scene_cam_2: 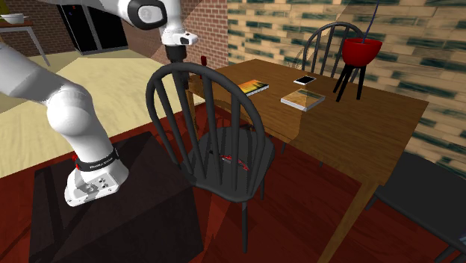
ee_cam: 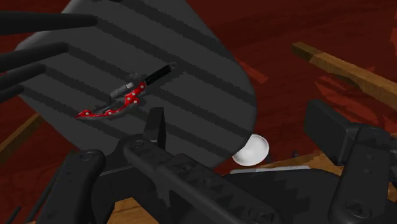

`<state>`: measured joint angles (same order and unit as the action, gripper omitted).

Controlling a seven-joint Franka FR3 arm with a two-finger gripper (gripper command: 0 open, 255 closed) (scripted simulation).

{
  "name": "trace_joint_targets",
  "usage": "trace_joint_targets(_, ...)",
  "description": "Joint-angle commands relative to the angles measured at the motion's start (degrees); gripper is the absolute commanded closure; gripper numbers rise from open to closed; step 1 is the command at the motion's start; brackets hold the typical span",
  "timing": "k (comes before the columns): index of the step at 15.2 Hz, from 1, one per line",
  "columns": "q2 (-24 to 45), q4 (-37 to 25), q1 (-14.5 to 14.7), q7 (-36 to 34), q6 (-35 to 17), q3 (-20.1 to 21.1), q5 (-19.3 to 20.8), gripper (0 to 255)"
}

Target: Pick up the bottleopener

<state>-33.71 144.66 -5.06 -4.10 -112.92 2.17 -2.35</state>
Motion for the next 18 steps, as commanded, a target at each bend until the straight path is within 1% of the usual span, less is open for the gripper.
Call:
trace_joint_targets(1,3.2,1.3,-1.0,-1.0,-4.6,-0.2,0.2,0)
trace_joint_targets(9,17.6,3.4,-4.3,-5.4,-20.6,-1.3,0.9,0)
trace_joint_targets(13,25.9,2.7,-5.8,-7.5,-28.0,-2.1,1.2,0)
trace_joint_targets(18,37.0,0.2,-7.4,-9.7,-36.4,-3.4,1.0,0)
